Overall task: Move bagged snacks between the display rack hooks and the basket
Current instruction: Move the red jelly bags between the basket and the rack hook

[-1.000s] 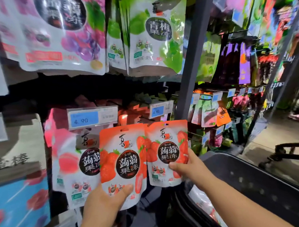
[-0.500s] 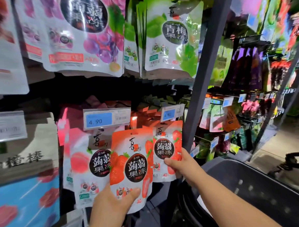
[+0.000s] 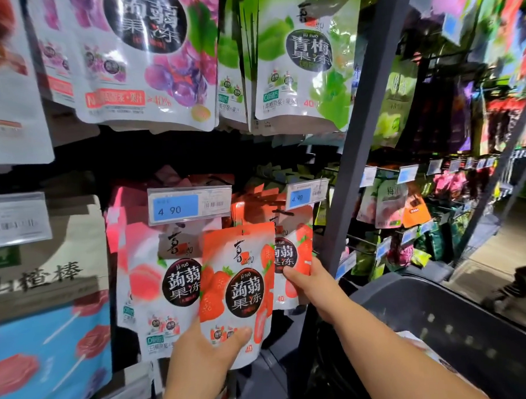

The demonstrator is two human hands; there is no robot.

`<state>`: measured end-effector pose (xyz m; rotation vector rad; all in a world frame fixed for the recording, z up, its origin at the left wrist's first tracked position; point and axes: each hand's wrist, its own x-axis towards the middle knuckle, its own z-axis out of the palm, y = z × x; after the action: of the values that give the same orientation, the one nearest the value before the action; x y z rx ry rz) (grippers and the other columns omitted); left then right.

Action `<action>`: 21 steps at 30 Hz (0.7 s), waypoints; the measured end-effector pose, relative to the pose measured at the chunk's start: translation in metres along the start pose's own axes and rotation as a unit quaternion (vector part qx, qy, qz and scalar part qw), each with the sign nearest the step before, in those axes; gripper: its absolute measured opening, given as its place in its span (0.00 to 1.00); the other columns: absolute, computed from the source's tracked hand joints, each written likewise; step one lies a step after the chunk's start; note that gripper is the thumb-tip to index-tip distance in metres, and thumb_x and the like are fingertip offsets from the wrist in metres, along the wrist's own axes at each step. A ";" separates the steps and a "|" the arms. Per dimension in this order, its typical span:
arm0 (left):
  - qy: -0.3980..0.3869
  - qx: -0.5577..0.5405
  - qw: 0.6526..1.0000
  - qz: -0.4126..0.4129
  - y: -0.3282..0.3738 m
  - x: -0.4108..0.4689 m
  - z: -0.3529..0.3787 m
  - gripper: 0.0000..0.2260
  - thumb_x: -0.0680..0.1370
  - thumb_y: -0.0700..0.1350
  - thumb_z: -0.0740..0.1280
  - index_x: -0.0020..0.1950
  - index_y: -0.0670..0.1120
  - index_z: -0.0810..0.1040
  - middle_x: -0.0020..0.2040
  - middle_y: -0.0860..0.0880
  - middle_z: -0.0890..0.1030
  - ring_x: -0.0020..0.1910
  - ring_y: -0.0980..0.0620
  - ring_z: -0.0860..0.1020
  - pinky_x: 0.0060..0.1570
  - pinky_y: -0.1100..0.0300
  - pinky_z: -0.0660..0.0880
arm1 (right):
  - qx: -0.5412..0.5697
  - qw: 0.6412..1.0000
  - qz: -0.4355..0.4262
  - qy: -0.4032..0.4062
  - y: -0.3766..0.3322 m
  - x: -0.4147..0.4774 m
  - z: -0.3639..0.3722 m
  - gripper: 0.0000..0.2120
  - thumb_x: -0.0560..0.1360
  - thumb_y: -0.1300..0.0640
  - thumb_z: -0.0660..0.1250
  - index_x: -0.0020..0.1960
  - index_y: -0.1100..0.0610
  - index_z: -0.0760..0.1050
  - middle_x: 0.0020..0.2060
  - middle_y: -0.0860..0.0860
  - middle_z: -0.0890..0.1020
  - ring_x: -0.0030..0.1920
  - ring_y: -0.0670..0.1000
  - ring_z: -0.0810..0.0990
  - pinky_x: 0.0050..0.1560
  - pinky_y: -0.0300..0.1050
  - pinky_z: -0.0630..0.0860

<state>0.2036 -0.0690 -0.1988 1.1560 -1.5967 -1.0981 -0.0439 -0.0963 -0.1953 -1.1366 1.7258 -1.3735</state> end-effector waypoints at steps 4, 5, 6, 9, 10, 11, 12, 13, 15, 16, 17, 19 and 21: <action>-0.018 -0.002 1.000 0.012 -0.004 0.000 0.002 0.20 0.68 0.49 0.78 0.59 0.53 0.80 0.41 0.60 0.82 0.43 0.69 0.75 0.37 0.76 0.67 | -0.158 0.983 -0.005 0.089 -0.001 -0.017 -0.002 0.19 0.77 0.43 0.67 0.61 0.52 0.68 0.52 0.49 0.80 0.50 0.50 0.79 0.44 0.42 0.73; -0.020 -0.002 1.000 0.013 -0.004 0.001 0.003 0.21 0.68 0.49 0.78 0.59 0.52 0.80 0.42 0.60 0.82 0.42 0.70 0.76 0.37 0.76 0.67 | -0.161 0.981 -0.015 0.107 0.001 -0.022 -0.003 0.19 0.78 0.45 0.67 0.63 0.52 0.68 0.53 0.49 0.80 0.50 0.49 0.79 0.42 0.39 0.71; -0.020 -0.005 1.000 0.015 -0.005 0.001 0.004 0.21 0.69 0.48 0.78 0.60 0.52 0.79 0.42 0.60 0.82 0.42 0.70 0.76 0.36 0.76 0.68 | -0.153 0.980 -0.034 0.125 0.004 -0.027 -0.004 0.19 0.78 0.46 0.67 0.64 0.52 0.68 0.53 0.48 0.80 0.51 0.47 0.79 0.42 0.37 0.71; -0.022 -0.020 0.999 0.026 -0.005 0.001 0.008 0.23 0.69 0.48 0.78 0.61 0.55 0.76 0.44 0.63 0.82 0.43 0.73 0.76 0.37 0.78 0.69 | -0.157 0.967 -0.112 0.166 0.011 -0.041 -0.004 0.17 0.79 0.44 0.64 0.64 0.49 0.71 0.56 0.44 0.80 0.56 0.46 0.79 0.55 0.46 0.76; -0.024 -0.024 0.999 0.030 -0.006 0.002 0.009 0.21 0.69 0.47 0.78 0.58 0.57 0.75 0.42 0.66 0.82 0.43 0.74 0.76 0.38 0.79 0.69 | -0.152 0.965 -0.135 0.167 0.011 -0.046 -0.002 0.15 0.79 0.45 0.63 0.62 0.48 0.72 0.56 0.44 0.80 0.57 0.46 0.79 0.57 0.47 0.76; -0.028 -0.029 0.999 0.030 -0.006 0.002 0.010 0.18 0.70 0.45 0.78 0.54 0.59 0.75 0.40 0.71 0.81 0.42 0.76 0.76 0.38 0.80 0.69 | -0.140 0.967 -0.146 0.154 0.010 -0.050 0.001 0.11 0.79 0.46 0.63 0.60 0.48 0.73 0.55 0.44 0.80 0.56 0.45 0.79 0.57 0.44 0.76; -0.033 -0.034 0.999 0.028 -0.007 0.002 0.011 0.18 0.70 0.43 0.77 0.50 0.60 0.74 0.39 0.75 0.79 0.42 0.77 0.75 0.37 0.80 0.69 | -0.123 0.974 -0.144 0.129 0.007 -0.057 0.004 0.08 0.80 0.48 0.64 0.57 0.47 0.75 0.53 0.44 0.81 0.55 0.44 0.79 0.55 0.39 0.75; -0.038 -0.037 0.998 0.028 -0.006 0.002 0.011 0.18 0.71 0.42 0.77 0.48 0.60 0.73 0.38 0.77 0.78 0.41 0.77 0.76 0.37 0.80 0.69 | -0.097 0.983 -0.125 0.089 0.005 -0.061 0.007 0.05 0.80 0.50 0.64 0.54 0.47 0.76 0.52 0.44 0.81 0.54 0.43 0.79 0.53 0.35 0.74; -0.046 -0.045 0.997 0.031 -0.006 0.001 0.013 0.18 0.72 0.39 0.76 0.46 0.59 0.74 0.38 0.76 0.78 0.41 0.76 0.76 0.38 0.79 0.70 | -0.029 0.997 -0.077 -0.008 0.004 -0.069 0.013 0.05 0.80 0.49 0.65 0.54 0.47 0.77 0.51 0.45 0.82 0.52 0.44 0.80 0.53 0.37 0.74; -0.051 -0.052 0.997 0.030 -0.007 0.001 0.014 0.18 0.72 0.38 0.75 0.46 0.59 0.74 0.37 0.76 0.78 0.40 0.76 0.77 0.38 0.80 0.70 | 0.005 0.997 -0.061 -0.053 0.004 -0.071 0.016 0.09 0.79 0.48 0.67 0.57 0.49 0.77 0.50 0.46 0.83 0.51 0.44 0.80 0.52 0.39 0.74; -0.057 -0.063 0.996 0.026 -0.006 0.001 0.015 0.18 0.72 0.37 0.75 0.46 0.59 0.74 0.37 0.75 0.79 0.40 0.75 0.77 0.38 0.79 0.70 | 0.035 0.994 -0.050 -0.091 0.006 -0.072 0.018 0.13 0.78 0.48 0.68 0.59 0.52 0.76 0.48 0.47 0.83 0.48 0.45 0.80 0.51 0.39 0.74; -0.074 -0.077 0.994 0.014 -0.006 0.000 0.019 0.15 0.73 0.38 0.74 0.48 0.58 0.77 0.39 0.70 0.82 0.40 0.72 0.79 0.38 0.78 0.72 | 0.051 0.988 -0.050 -0.137 0.009 -0.073 0.021 0.15 0.73 0.50 0.71 0.55 0.56 0.76 0.40 0.51 0.83 0.43 0.48 0.80 0.47 0.41 0.74; -0.087 -0.092 0.992 -0.007 -0.005 0.001 0.024 0.12 0.74 0.40 0.74 0.53 0.54 0.81 0.46 0.61 0.85 0.44 0.66 0.82 0.44 0.71 0.76 | 0.062 0.987 -0.053 -0.137 0.011 -0.072 0.022 0.14 0.70 0.49 0.73 0.50 0.56 0.77 0.38 0.53 0.82 0.40 0.50 0.79 0.45 0.44 0.75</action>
<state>0.1820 -0.0674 -0.2093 0.9710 -1.5821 -1.3566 0.0029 -0.0388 -0.2132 -1.2945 1.3837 -1.2985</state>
